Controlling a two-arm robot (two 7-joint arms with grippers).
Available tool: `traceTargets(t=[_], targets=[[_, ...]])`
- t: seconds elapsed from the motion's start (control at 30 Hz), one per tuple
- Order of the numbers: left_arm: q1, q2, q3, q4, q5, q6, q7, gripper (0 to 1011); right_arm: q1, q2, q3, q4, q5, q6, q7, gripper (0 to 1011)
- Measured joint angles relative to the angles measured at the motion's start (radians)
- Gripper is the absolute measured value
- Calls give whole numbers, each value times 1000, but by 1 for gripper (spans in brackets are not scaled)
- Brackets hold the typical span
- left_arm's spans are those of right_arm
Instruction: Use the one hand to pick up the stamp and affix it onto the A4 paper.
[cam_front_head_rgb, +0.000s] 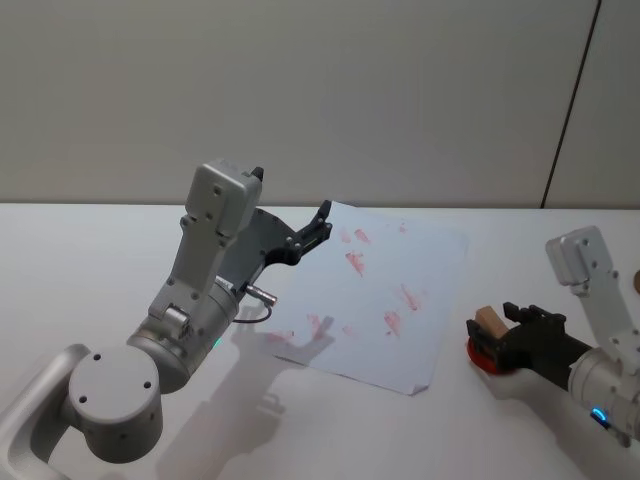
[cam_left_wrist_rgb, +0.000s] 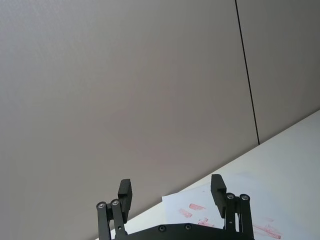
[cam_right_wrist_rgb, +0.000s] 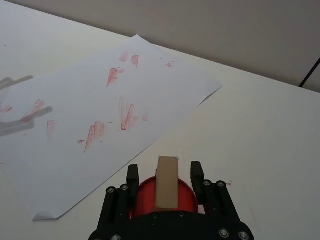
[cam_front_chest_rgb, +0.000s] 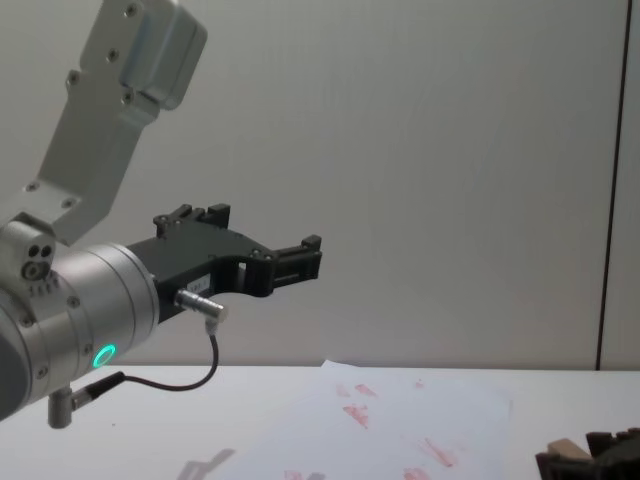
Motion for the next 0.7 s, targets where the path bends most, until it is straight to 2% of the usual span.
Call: traceTargets(t=[0.27,0.33,0.47,0.7], targets=[[0,0,0,0,0,0,0,1003,4,-3,-1,4,-3,1,2,802],[0,0,0,0,0,0,0,1003,5,-4,-2,5,-4,2,2,893],[0,0,0,0,0,0,0,1003,6,-4,-2,7,-5,2,2,981],[0,0,0,0,0,0,0,1003,7,-5,-3,8,-6,3,3,1001]])
